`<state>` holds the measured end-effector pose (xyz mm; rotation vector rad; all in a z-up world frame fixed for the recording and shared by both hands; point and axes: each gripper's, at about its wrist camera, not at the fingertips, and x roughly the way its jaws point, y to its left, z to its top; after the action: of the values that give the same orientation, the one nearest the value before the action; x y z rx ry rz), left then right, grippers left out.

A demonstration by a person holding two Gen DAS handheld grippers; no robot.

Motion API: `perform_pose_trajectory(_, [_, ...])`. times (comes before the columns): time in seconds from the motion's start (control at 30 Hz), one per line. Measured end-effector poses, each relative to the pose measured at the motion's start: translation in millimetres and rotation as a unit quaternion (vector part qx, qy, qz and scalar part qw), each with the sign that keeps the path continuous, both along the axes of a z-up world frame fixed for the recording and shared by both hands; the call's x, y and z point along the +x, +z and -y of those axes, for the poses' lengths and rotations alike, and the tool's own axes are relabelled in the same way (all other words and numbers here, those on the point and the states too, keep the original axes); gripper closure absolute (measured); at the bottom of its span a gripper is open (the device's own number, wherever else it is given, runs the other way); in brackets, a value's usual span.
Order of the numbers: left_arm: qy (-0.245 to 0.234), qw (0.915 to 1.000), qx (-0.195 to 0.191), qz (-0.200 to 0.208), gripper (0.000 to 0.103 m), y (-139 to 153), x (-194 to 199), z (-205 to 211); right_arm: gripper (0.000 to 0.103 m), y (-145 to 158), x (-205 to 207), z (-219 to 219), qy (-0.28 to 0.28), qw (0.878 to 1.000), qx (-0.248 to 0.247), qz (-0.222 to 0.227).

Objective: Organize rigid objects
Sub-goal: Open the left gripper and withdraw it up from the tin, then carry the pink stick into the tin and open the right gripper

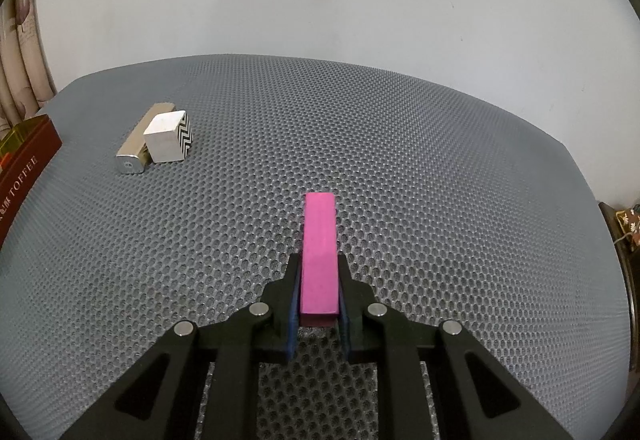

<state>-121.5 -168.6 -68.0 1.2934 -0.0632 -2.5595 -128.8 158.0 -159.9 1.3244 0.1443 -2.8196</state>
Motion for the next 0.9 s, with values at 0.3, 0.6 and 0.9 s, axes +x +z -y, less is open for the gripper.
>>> perform_pose_trajectory(0.3, [0.024,0.9995,-0.021,-0.003,0.055,-5.1,45.3,-8.0,0.087,1.7,3.1,-4.4,0.0,1.0,0.014,-0.001])
perform_pose_trajectory(0.6, [0.036,0.9992,-0.012,-0.01,0.048,-8.9,72.4,-1.2,0.087,9.5,8.9,-7.8,0.0,1.0,0.024,-0.002])
perform_pose_trajectory(0.9, [0.04,0.999,-0.015,-0.015,0.037,-9.1,71.8,11.9,0.088,18.2,18.7,-3.0,-0.005,0.999,0.035,-0.002])
